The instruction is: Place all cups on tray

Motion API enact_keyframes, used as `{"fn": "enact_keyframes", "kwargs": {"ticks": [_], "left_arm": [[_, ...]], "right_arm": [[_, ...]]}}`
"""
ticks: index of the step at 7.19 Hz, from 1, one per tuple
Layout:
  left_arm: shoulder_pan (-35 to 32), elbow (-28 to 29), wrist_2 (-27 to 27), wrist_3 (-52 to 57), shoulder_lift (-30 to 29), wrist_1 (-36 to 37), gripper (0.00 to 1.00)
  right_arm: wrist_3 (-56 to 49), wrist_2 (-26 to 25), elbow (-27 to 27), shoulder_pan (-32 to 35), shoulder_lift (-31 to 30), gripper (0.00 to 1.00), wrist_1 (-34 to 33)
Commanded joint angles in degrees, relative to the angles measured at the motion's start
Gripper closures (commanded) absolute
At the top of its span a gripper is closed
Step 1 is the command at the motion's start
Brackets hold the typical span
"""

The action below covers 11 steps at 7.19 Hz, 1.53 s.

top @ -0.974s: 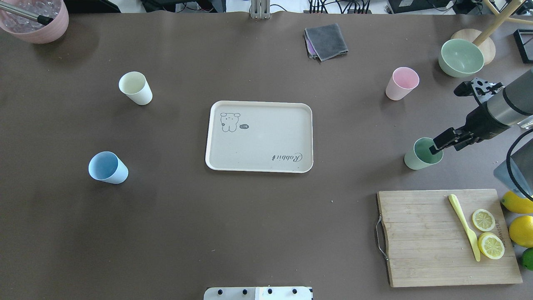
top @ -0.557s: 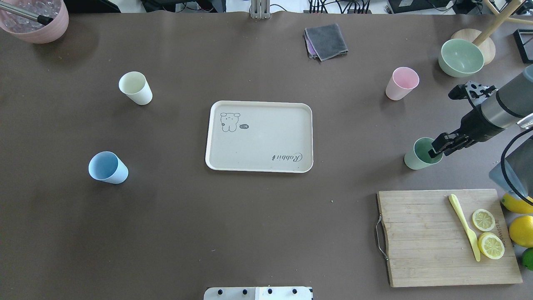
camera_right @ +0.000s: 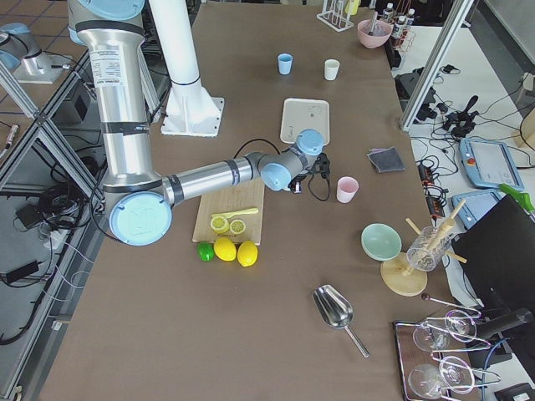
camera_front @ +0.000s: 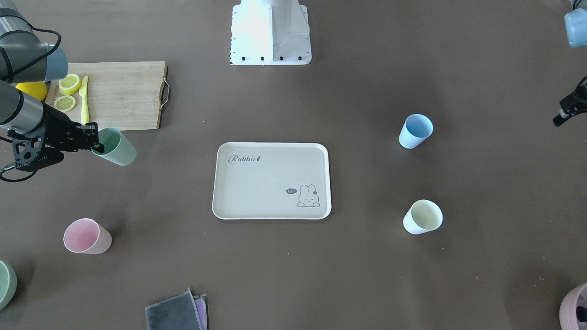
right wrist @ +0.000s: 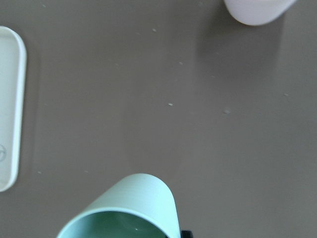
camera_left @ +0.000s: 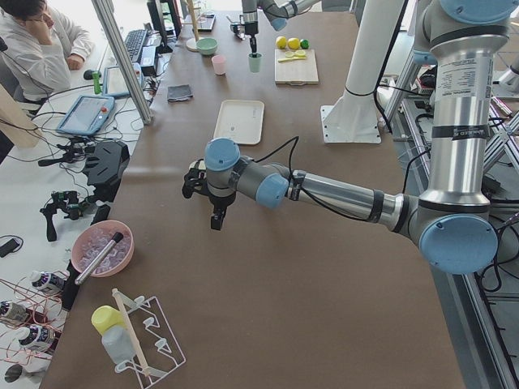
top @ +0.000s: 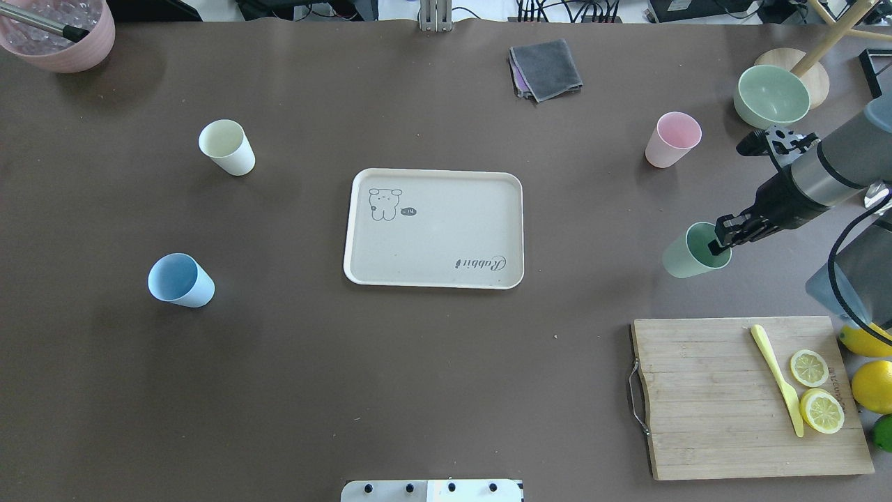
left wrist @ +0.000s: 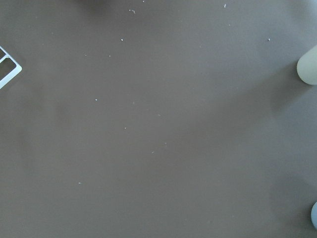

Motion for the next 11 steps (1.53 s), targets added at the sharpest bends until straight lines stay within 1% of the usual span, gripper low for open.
{"fn": "enact_keyframes", "kwargs": {"ticks": [1, 2, 3, 4, 5, 6, 7, 8, 9, 10, 11], "left_arm": [[11.59, -4.64, 8.01, -16.85, -0.78, -2.65, 0.03], [14.94, -5.35, 9.78, -20.12, -0.70, -2.74, 0.03], [17.84, -5.53, 11.10, -21.55, -0.70, -3.26, 0.03], [19.18, -5.53, 11.29, -21.82, -0.44, -5.01, 0.03], [21.63, -5.45, 11.90, -22.70, -0.35, -5.11, 0.03], [24.78, -5.53, 14.43, -24.27, -0.52, -5.20, 0.03], [26.82, -5.45, 14.89, -24.98, -0.52, -5.20, 0.03], [28.23, -5.36, 14.89, -25.25, -0.61, -5.20, 0.04], [29.72, -5.36, 14.89, -27.52, -0.96, -5.38, 0.09], [31.30, -4.05, 15.50, -27.97, -1.57, -6.07, 0.21], [32.36, -3.00, 17.07, -28.94, -2.19, -7.21, 0.51]], "right_arm": [[18.19, -9.07, 0.23, -9.80, 10.24, 1.00, -0.02], [23.14, -13.74, -0.47, -14.30, 14.20, 1.00, -0.55], [26.41, -17.18, -0.91, -17.39, 16.24, 1.00, -0.64], [27.14, -19.39, -2.05, -18.56, 17.48, 1.00, -0.64], [27.15, -20.55, -3.97, -18.74, 18.36, 1.00, -0.55], [28.28, -23.08, -4.60, -18.66, 18.54, 0.41, -0.64], [29.60, -24.93, -4.44, -18.74, 18.72, 0.02, -0.46], [29.70, -24.69, -3.74, -18.66, 18.72, 0.01, -0.46], [29.61, -24.43, -2.25, -18.31, 18.55, 0.02, -0.64], [29.61, -23.82, -1.28, -17.43, 17.85, 0.05, -0.73], [29.52, -22.16, -0.75, -15.51, 16.62, 0.10, -0.73]]}}
